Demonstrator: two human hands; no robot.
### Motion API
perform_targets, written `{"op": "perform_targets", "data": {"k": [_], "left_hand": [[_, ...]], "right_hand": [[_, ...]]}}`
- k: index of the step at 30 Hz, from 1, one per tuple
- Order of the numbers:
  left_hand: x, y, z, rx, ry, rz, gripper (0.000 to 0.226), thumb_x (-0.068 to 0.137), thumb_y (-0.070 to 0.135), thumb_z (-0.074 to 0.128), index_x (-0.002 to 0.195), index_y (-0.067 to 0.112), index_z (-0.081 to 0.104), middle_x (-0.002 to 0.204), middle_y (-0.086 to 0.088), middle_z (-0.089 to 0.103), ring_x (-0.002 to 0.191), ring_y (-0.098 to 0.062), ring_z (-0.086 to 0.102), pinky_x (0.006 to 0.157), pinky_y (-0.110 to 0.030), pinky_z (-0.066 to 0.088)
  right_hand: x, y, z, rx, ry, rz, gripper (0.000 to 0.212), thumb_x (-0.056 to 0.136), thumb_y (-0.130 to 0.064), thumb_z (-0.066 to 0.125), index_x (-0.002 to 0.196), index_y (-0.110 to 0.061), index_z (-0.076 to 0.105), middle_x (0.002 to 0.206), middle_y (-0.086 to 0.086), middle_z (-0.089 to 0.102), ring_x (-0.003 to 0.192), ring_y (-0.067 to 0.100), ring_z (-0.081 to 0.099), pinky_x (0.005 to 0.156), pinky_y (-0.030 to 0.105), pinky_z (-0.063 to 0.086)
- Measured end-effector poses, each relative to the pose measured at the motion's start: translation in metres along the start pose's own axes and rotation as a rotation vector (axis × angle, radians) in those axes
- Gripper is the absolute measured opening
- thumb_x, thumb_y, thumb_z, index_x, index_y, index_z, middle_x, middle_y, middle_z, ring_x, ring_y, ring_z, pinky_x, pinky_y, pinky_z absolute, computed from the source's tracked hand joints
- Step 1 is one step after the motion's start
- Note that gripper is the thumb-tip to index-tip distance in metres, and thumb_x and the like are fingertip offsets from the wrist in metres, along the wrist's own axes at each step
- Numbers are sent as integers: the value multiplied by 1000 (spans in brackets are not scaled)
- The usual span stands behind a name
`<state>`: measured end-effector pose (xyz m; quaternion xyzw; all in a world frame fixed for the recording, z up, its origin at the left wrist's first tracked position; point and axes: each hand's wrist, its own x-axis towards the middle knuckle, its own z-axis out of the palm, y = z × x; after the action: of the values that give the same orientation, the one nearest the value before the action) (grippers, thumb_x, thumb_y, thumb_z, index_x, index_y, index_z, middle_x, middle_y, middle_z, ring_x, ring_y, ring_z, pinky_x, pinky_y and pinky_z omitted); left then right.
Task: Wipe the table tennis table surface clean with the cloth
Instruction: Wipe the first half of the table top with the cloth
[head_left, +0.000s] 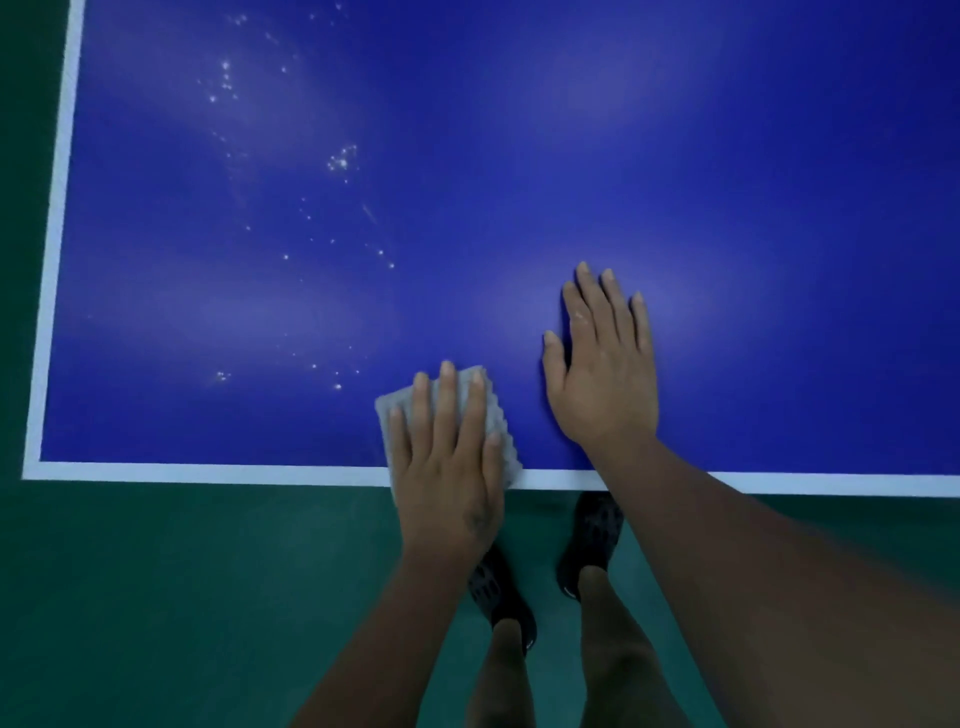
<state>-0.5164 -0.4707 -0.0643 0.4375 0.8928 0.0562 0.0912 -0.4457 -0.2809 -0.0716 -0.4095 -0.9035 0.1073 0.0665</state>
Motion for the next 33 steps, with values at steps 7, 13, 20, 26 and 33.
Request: {"op": "perform_targets", "data": {"k": [7,13,20,26,33], "left_hand": [[145,4,-4,5,23,350,60,115,43,19,171,22,14,178,-4,9,165,-27,2,131,-56,8],[247,-41,-23,26,47,187,63,111,52,16,170,29,19,178,-1,16,164,-34,6,130,-62,5],[127,-61,-23,7,72,44,60,114,45,27,170,26,18,178,-5,14,163,-43,3,129,-64,9],[-5,-80,-19,-2,-36,37,61,108,40,42,166,23,33,176,-6,20,164,-39,8,126,-67,19],[64,-76,-18,-8,40,-107,62,113,43,27,171,25,16,178,-14,4,165,-34,-2,130,-61,11]], "right_hand": [[2,-1,3,-13,63,-4,57,111,-35,39,161,-8,43,174,5,30,163,25,22,132,53,18],[3,-1,5,-24,95,-16,55,110,-34,44,160,-9,45,173,4,33,162,26,24,132,53,19],[2,0,4,-31,72,-8,56,111,-34,42,160,-9,44,174,4,31,163,25,22,132,53,19],[3,-1,3,-33,55,-4,56,111,-36,39,161,-9,43,174,4,30,163,24,21,132,53,18],[3,-2,3,-29,54,-3,57,111,-36,38,160,-9,43,174,4,30,164,24,20,132,53,18]]}}
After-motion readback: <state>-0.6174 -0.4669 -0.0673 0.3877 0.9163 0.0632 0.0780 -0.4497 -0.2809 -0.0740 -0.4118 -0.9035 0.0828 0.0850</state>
